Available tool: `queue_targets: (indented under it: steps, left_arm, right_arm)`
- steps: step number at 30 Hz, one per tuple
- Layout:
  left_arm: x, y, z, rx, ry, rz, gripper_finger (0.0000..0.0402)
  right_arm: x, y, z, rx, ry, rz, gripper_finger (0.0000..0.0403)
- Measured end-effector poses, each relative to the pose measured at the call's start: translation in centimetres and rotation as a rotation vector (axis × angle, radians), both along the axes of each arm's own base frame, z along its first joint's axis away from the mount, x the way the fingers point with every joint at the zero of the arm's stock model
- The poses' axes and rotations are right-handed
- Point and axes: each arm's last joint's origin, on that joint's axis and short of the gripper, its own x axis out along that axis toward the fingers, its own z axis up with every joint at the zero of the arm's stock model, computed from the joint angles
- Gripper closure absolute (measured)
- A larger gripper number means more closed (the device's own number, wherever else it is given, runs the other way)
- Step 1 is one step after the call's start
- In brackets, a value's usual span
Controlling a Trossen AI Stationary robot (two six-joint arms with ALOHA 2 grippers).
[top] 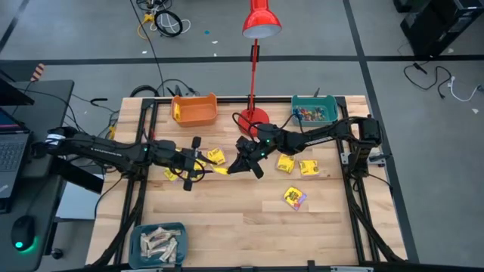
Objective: Sort candy
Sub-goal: Put the yellow candy into the orange bin
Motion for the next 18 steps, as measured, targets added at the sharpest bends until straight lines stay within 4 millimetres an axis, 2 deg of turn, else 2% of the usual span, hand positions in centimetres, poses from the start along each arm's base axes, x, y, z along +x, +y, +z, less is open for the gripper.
queue_targets:
  steps: [6, 13, 18]
  left_arm:
    - [0.00, -0.03, 0.00, 0.002, 0.000, -0.012, 0.0304]
    - [-0.01, -0.03, 0.00, 0.004, 0.000, -0.013, 0.0390]
    - [-0.01, -0.05, 0.00, 0.003, 0.000, -0.017, 0.0396]
  right_arm:
    - [0.00, -0.01, 0.00, -0.009, -0.006, 0.001, 0.0403]
    - [0.00, -0.01, -0.02, -0.032, -0.019, 0.004, 0.0403]
    - [-0.04, -0.22, 0.00, -0.016, -0.012, 0.011, 0.0398]
